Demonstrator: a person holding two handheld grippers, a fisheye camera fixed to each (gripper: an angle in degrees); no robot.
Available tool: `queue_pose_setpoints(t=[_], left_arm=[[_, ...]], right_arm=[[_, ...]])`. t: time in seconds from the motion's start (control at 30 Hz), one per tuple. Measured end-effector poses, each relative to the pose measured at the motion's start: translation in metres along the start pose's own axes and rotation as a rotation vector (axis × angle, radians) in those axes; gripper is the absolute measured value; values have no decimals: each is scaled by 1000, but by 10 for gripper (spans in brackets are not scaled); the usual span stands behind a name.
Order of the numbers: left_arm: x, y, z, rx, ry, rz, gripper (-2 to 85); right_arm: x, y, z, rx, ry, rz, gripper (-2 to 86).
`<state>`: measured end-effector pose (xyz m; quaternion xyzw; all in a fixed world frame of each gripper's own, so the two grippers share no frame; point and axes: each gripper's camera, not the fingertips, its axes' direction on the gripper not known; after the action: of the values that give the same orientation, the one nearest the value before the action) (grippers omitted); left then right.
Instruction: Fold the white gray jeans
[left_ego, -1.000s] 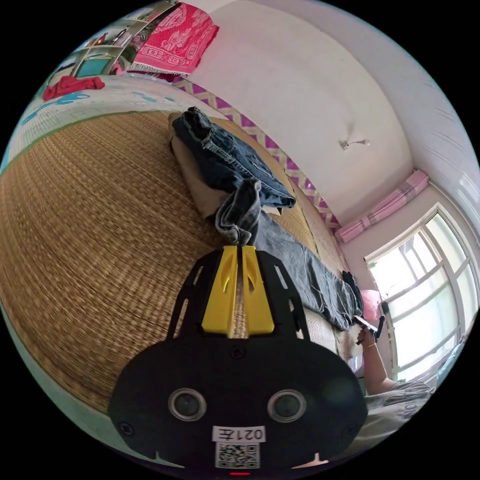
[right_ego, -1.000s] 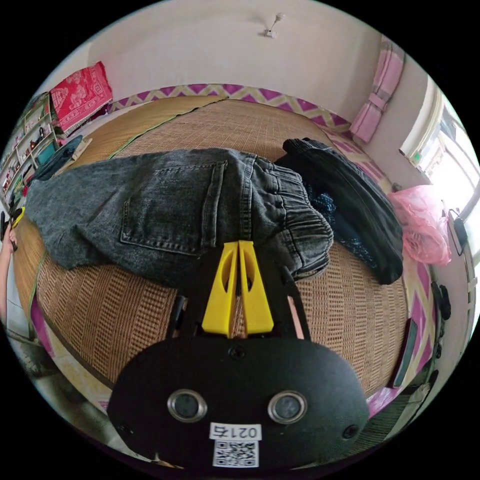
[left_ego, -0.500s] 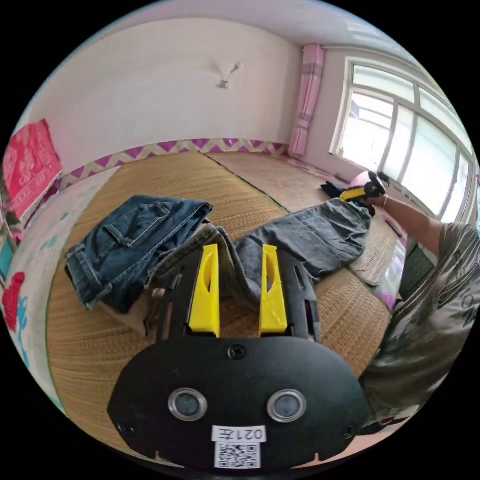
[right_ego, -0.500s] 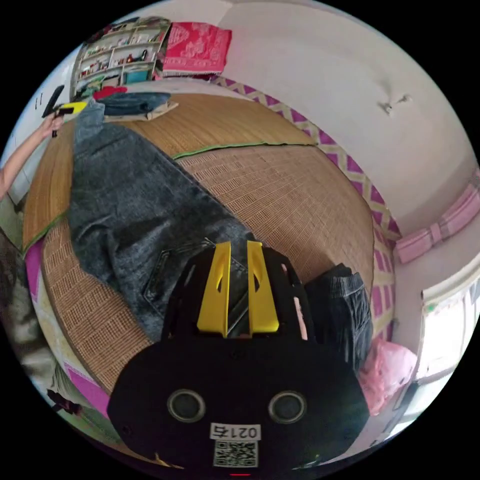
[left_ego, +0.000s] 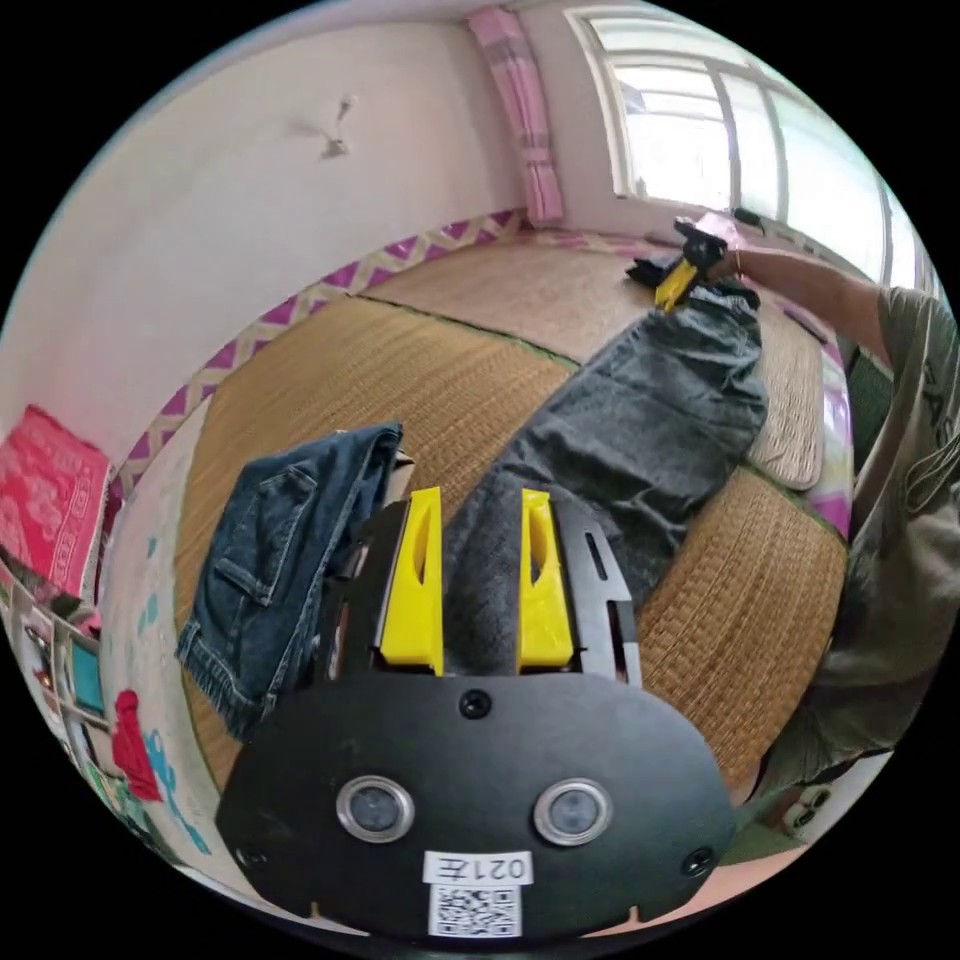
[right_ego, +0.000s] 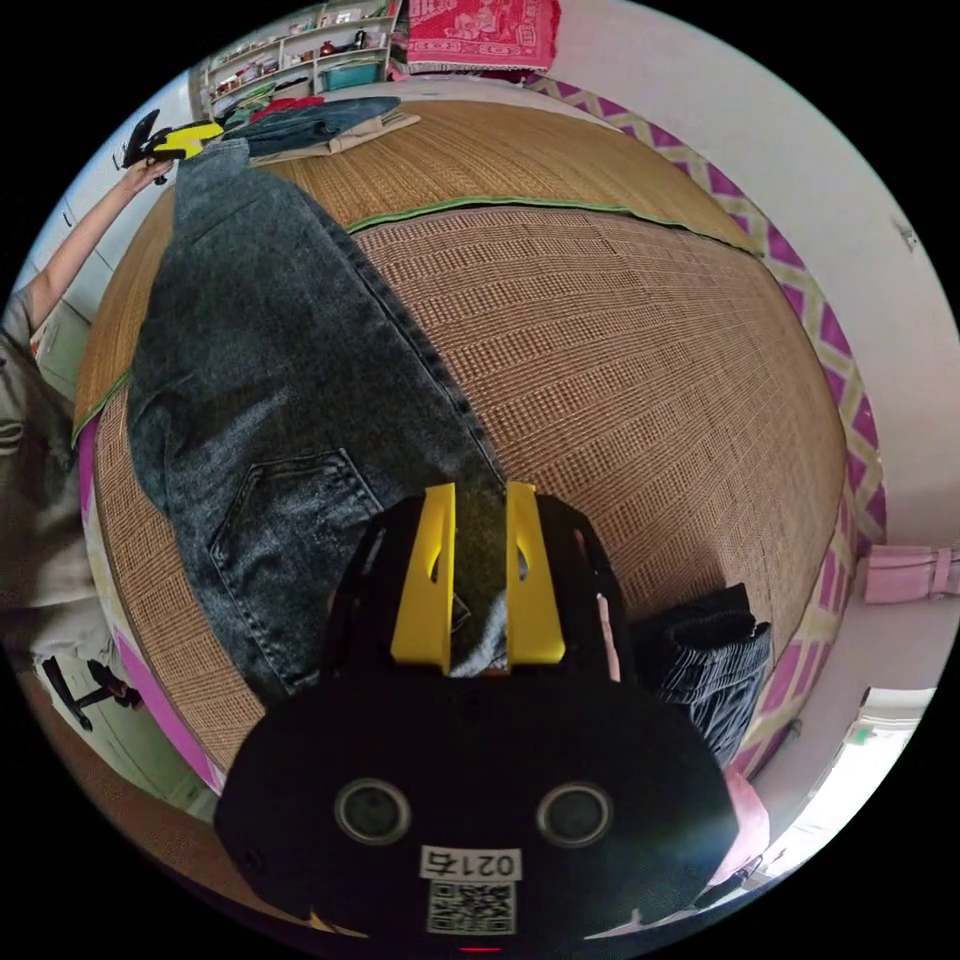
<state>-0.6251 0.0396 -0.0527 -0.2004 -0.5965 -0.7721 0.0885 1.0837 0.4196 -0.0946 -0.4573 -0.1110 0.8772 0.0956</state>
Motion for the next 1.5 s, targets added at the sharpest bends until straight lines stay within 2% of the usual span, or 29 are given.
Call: queue_pose_setpoints(t=[0.17,0.3,0.4,0.43,0.47,0.57,0.8,0.97,1.13,1.3,1.43,1.5], left_arm=[[-14,-27,89,-216,73,-26,126],[-40,-25,111,-255,109,-112,119],[-42,-29,119,-268,160,-110,80],[-36,-32,115,-268,149,-79,33],[-31,-33,106,-244,130,-55,6],[-23,-29,68,-138,107,-69,-5],[30,-10,-60,78,71,-21,-8],[126,57,-185,179,20,40,-9],[188,155,-236,206,88,-79,-9],[214,246,-194,144,247,-292,-8],[206,308,-174,247,381,-496,-7],[198,323,-179,263,436,-544,-6]], right_arm=[[9,1,1,1,-32,19,80],[9,4,0,1,-38,11,77],[9,9,0,-2,-56,18,62],[8,12,0,-6,-63,13,52],[6,16,-1,-5,-67,14,26],[3,30,-9,37,-72,31,-2],[-41,72,-52,123,0,-42,-10],[-143,162,-133,323,119,-97,-10],[-259,265,-162,373,149,-62,-10],[-346,324,-109,338,38,53,-10],[-386,340,-20,192,29,204,-10],[-393,350,-19,253,35,270,-10]])
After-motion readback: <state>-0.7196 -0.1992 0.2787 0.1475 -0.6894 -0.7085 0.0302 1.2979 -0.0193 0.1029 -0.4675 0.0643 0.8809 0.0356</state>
